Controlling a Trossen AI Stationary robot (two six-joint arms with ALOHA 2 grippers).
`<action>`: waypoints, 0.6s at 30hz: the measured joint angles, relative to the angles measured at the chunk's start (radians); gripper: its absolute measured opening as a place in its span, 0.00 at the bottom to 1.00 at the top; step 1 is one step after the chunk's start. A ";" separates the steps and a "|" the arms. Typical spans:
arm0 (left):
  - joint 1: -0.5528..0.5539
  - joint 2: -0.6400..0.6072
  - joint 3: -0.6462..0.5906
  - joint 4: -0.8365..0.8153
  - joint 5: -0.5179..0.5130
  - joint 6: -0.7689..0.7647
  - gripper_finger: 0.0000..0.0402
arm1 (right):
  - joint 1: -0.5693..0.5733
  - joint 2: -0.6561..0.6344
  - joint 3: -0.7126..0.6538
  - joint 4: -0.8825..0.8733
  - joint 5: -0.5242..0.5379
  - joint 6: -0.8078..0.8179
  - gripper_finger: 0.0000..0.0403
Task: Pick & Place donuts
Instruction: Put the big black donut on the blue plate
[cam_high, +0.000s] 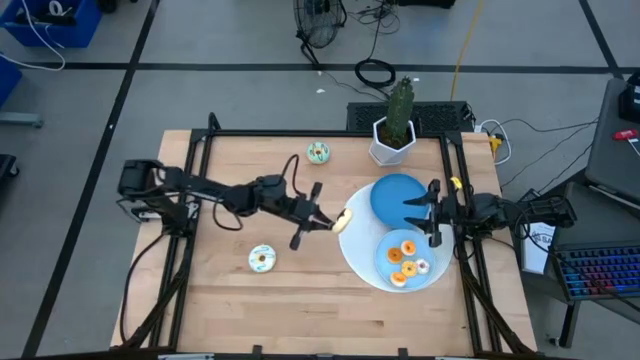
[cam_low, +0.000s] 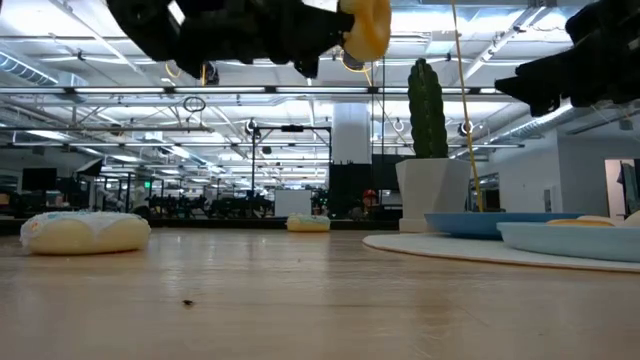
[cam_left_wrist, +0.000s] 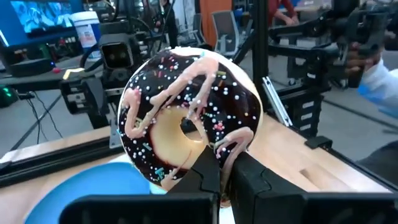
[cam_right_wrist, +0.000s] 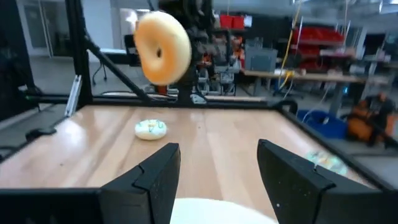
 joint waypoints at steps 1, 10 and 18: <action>0.003 0.020 0.000 0.031 0.011 -0.011 0.03 | 0.000 0.000 0.000 0.010 -0.003 -0.022 0.50; 0.010 0.102 0.000 0.136 0.055 -0.020 0.03 | 0.001 0.005 -0.063 0.237 -0.024 0.180 0.50; 0.014 0.101 0.000 0.172 0.124 0.003 0.03 | -0.006 0.130 -0.097 0.420 0.200 0.290 0.50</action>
